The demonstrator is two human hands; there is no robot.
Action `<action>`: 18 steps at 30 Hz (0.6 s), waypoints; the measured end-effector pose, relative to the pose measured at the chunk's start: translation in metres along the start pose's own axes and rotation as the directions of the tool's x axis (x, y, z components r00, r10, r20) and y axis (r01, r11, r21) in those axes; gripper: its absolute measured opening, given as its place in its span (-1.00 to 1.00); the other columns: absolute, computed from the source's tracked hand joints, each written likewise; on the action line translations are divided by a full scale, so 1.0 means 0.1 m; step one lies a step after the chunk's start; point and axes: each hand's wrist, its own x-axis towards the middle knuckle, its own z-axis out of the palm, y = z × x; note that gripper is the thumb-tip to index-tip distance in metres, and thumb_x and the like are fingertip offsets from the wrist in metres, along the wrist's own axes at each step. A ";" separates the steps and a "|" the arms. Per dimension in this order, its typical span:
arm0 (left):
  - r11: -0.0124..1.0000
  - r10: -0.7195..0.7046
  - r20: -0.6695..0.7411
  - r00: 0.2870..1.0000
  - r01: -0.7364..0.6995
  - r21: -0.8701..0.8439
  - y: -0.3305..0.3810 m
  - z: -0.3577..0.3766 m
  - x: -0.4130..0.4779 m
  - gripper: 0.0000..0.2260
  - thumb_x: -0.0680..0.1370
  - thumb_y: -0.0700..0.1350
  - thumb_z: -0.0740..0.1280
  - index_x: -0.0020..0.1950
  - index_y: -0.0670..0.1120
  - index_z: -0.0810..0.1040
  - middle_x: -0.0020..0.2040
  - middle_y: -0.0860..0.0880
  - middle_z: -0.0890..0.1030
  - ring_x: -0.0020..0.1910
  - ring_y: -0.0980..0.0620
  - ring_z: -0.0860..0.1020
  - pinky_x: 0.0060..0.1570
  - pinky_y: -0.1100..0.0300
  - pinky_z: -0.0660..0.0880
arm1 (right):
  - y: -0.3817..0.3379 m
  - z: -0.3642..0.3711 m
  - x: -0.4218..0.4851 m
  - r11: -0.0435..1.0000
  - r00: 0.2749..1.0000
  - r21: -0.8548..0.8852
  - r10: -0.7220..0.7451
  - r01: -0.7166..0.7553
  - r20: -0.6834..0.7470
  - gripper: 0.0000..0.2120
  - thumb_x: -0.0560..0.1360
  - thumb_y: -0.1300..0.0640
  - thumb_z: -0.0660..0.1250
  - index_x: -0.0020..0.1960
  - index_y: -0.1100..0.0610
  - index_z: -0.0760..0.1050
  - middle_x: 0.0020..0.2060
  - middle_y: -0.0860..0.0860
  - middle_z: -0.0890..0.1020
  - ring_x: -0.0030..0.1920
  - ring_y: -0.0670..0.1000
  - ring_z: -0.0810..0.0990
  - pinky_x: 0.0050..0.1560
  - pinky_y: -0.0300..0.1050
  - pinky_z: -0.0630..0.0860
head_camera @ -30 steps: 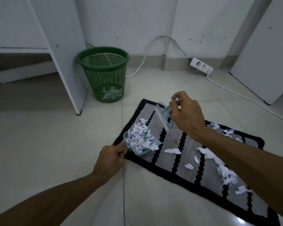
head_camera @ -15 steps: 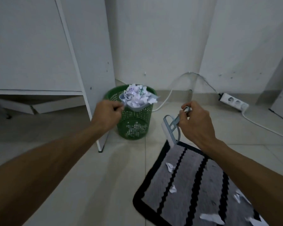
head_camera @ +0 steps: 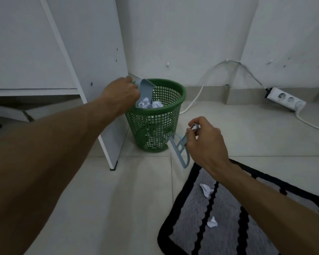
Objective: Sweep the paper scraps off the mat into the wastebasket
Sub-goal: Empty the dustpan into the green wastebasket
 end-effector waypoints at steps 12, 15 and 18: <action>0.770 -0.493 -0.490 0.719 0.097 -0.631 -0.02 -0.06 -0.32 -0.86 0.52 -0.30 0.23 -0.05 -0.24 0.59 -0.21 -0.18 0.60 -0.22 -0.11 0.39 -0.31 0.09 0.27 | 0.19 -0.33 -0.11 0.999 0.999 -0.047 0.014 -0.017 -0.048 -0.91 0.58 0.16 0.28 0.08 0.11 0.50 -0.23 0.05 0.64 -0.22 0.06 0.63 -0.20 -0.03 0.59; 0.693 -0.490 -0.506 0.709 -0.035 -0.720 0.14 -0.10 -0.51 -0.84 0.55 -0.21 0.26 -0.04 -0.20 0.63 -0.23 -0.13 0.63 -0.25 -0.04 0.37 -0.26 0.10 0.34 | 0.28 -0.57 -0.15 0.995 0.997 -0.101 0.009 -0.016 -0.072 -0.91 0.58 0.16 0.28 0.08 0.11 0.50 -0.25 0.06 0.63 -0.26 0.07 0.62 -0.23 -0.02 0.58; 0.646 -0.432 -0.530 0.730 -0.160 -0.747 0.52 -0.08 -0.79 -0.89 0.49 -0.27 0.36 -0.04 -0.22 0.66 -0.15 -0.17 0.69 -0.24 -0.04 0.47 -0.16 0.09 0.44 | 0.42 -0.77 -0.24 0.983 0.998 -0.177 0.028 -0.039 -0.061 -0.90 0.59 0.14 0.25 0.08 0.11 0.49 -0.23 0.12 0.63 -0.28 0.09 0.60 -0.23 -0.01 0.57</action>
